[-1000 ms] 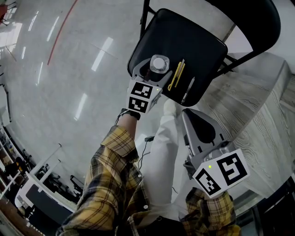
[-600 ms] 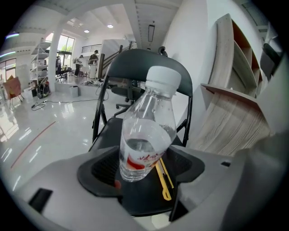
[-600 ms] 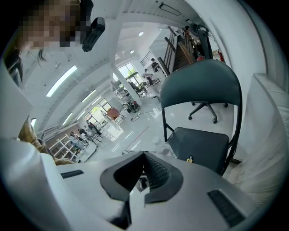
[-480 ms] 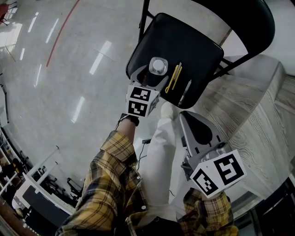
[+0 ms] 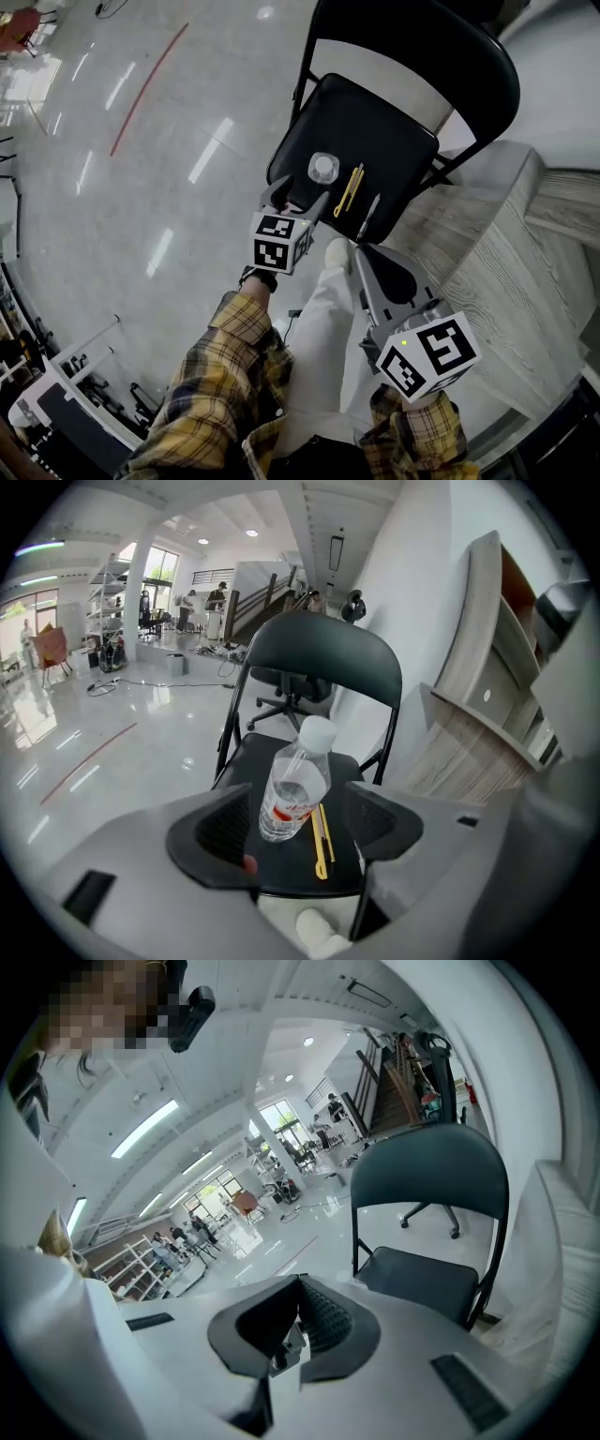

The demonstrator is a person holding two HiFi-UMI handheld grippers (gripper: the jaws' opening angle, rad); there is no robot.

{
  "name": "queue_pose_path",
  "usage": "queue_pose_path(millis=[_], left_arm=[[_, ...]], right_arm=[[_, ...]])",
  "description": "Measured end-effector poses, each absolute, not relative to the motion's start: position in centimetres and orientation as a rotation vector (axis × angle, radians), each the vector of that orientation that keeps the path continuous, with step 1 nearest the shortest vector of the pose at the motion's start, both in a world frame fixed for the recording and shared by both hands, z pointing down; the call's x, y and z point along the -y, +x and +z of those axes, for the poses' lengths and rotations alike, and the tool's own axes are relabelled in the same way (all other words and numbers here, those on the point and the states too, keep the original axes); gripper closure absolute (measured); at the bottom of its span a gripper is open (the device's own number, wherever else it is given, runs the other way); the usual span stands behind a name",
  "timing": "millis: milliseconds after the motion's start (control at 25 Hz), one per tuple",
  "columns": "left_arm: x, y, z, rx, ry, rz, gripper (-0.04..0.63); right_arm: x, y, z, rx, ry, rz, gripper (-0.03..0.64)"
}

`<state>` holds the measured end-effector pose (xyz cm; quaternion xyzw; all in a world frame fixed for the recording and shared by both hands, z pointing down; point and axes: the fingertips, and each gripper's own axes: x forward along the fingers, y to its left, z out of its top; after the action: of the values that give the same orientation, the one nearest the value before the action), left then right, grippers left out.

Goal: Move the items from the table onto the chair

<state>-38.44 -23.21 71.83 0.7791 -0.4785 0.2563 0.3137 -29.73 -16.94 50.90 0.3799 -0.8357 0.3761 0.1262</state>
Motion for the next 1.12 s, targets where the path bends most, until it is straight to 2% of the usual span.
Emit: queue_pose_path(millis=[80, 280, 640, 840, 1120], left_arm=[[23.1, -38.4, 69.1, 1.278, 2.062, 0.65, 0.303], [22.8, -36.6, 61.6, 1.305, 2.152, 0.612, 0.405], [19.6, -25.1, 47.0, 1.276, 2.419, 0.623, 0.556], [15.5, -15.4, 39.3, 1.261, 2.49, 0.519, 0.584], [7.0, -0.8, 34.8, 1.123, 2.543, 0.397, 0.591]], right_arm=[[17.1, -29.4, 48.6, 2.462, 1.123, 1.062, 0.6], [16.9, -27.0, 42.6, 2.535, 1.198, 0.972, 0.6], [12.0, -17.0, 34.3, 2.653, 1.34, 0.865, 0.6], [7.0, -7.6, 30.7, 2.666, 1.419, 0.764, 0.6], [-1.0, 5.3, 29.9, 2.612, 1.537, 0.705, 0.6]])
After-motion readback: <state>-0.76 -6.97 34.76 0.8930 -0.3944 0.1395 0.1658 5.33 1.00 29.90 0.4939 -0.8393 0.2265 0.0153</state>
